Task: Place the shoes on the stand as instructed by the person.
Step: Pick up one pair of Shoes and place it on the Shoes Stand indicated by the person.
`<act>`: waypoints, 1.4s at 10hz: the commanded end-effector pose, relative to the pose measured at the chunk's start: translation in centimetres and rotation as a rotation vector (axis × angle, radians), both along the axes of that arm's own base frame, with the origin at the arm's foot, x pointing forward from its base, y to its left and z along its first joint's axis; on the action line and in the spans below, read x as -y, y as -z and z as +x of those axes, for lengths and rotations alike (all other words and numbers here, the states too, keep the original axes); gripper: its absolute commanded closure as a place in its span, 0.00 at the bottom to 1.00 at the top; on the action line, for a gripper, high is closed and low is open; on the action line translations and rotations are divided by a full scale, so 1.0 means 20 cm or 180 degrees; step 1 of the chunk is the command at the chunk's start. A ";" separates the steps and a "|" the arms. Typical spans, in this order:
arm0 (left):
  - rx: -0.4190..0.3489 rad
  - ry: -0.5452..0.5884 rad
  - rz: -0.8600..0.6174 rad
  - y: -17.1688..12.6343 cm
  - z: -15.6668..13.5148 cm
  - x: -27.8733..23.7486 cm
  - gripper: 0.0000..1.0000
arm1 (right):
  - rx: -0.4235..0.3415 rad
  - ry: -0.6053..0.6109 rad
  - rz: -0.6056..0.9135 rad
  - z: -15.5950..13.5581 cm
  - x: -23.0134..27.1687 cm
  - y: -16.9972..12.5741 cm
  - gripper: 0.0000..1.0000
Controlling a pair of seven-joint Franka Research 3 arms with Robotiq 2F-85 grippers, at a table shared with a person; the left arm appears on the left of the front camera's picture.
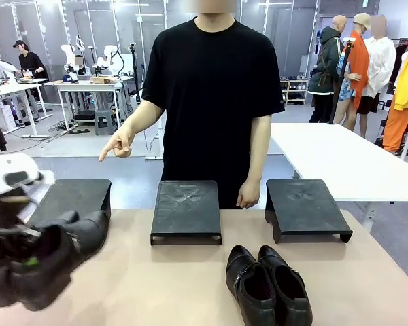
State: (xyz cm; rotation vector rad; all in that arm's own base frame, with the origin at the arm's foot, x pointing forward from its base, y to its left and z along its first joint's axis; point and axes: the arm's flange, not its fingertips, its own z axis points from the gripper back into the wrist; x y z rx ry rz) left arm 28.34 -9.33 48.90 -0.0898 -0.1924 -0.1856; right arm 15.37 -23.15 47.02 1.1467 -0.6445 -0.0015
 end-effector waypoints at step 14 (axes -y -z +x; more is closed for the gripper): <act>0.0893 -0.0157 -0.0124 -0.20 0.39 -0.31 0.92 | 0.0079 -0.0001 -0.0008 0.00 0.00 -0.01 0.00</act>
